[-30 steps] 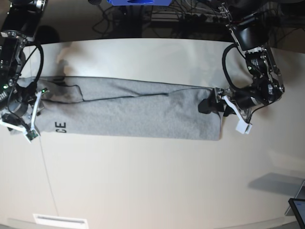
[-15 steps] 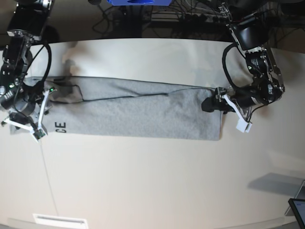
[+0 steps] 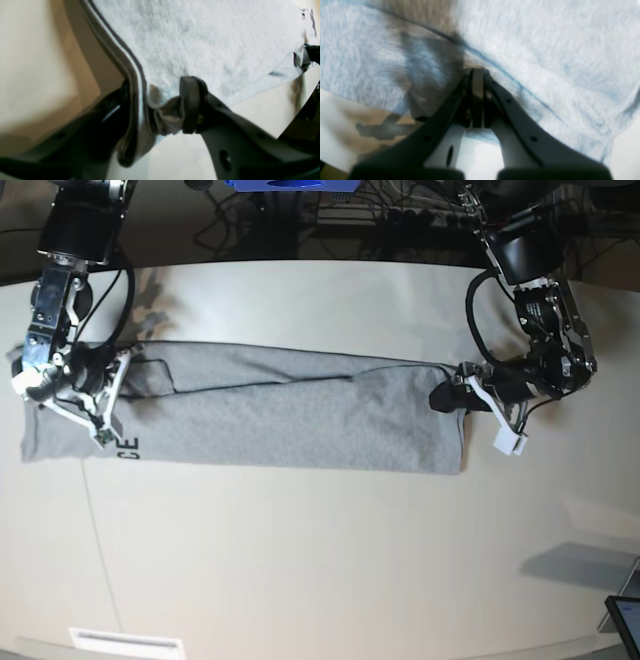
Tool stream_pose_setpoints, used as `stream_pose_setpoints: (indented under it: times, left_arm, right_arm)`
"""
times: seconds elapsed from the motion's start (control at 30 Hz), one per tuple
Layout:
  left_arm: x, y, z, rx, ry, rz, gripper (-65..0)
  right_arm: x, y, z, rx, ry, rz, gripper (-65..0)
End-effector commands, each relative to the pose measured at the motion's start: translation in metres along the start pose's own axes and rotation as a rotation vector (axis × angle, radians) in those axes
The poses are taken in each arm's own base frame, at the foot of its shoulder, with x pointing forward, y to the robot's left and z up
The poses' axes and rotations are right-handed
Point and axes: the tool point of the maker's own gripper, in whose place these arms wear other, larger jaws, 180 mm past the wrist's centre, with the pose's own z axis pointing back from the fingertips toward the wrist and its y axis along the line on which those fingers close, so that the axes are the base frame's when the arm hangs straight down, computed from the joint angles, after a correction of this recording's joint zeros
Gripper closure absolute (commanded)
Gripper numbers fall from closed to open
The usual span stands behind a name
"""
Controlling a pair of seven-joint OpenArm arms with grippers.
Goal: Fold the T-shirt properly
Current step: 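Release the left gripper and regrasp the hem end of the strip, then lift the hem end with the left gripper and fold it toward the right gripper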
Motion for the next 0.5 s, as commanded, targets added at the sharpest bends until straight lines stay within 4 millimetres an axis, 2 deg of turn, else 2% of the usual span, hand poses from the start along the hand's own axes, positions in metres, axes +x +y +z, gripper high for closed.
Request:
stream_pose_setpoints:
  times: [0.0,0.17,0.3,0.37,0.43,0.47]
  left_arm:
    - [0.016,0.000,0.006,0.000,-0.042,-0.022,-23.9]
    - [0.017,0.000,0.007,0.002,-0.044,-0.027,-23.9]
    - [0.017,0.003,0.010,0.011,-0.041,-0.030,-23.3]
    - [0.016,0.004,0.010,0.013,-0.039,-0.030,-17.6]
    - [0.017,0.004,0.011,0.015,-0.039,-0.031,-2.5]
    - [0.017,0.004,0.011,0.016,-0.039,-0.032,0.0]
  right_arm:
    - [0.006,-0.002,0.000,0.004,-0.024,-0.001,0.0]
    - [-0.008,0.005,-0.015,0.048,0.019,-0.024,0.0]
    - [-0.013,0.007,-0.019,0.061,0.036,-0.031,0.0]
    - [-0.012,0.007,-0.019,0.061,0.035,-0.031,0.0]
    - [-0.012,0.007,-0.019,0.061,0.035,-0.031,0.0]
    - [-0.013,0.007,-0.019,0.061,0.036,-0.031,0.0]
